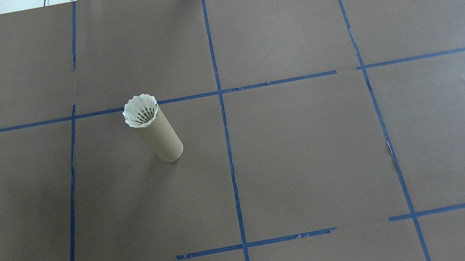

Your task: Collect badminton balls into bucket

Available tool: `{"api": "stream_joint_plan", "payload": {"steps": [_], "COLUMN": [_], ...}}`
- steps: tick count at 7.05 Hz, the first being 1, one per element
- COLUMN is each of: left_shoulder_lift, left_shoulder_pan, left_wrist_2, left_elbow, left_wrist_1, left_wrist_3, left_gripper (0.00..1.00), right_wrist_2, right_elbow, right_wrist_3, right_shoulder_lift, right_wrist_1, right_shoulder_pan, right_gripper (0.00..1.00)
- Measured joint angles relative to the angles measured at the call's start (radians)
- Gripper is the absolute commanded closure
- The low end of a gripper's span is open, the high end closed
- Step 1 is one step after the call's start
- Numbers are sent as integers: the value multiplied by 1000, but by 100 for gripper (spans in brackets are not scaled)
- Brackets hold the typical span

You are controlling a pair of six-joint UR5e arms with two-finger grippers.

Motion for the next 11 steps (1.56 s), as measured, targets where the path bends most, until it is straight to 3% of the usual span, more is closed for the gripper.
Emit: {"api": "stream_joint_plan", "payload": {"steps": [4,11], "left_shoulder_lift": [13,44], "left_shoulder_pan": [-80,-86], "left_wrist_2": [-4,-19], "left_elbow": [102,128], "left_wrist_1": [53,78], "left_wrist_3": [19,227], "left_gripper": [0,0], "right_wrist_2": [-1,0], "right_elbow": [-1,-1], "right_wrist_3": [0,0], "right_shoulder_lift": [0,-1], "right_wrist_1": [0,0], "right_shoulder_pan": [0,0], "right_gripper": [0,0]}}
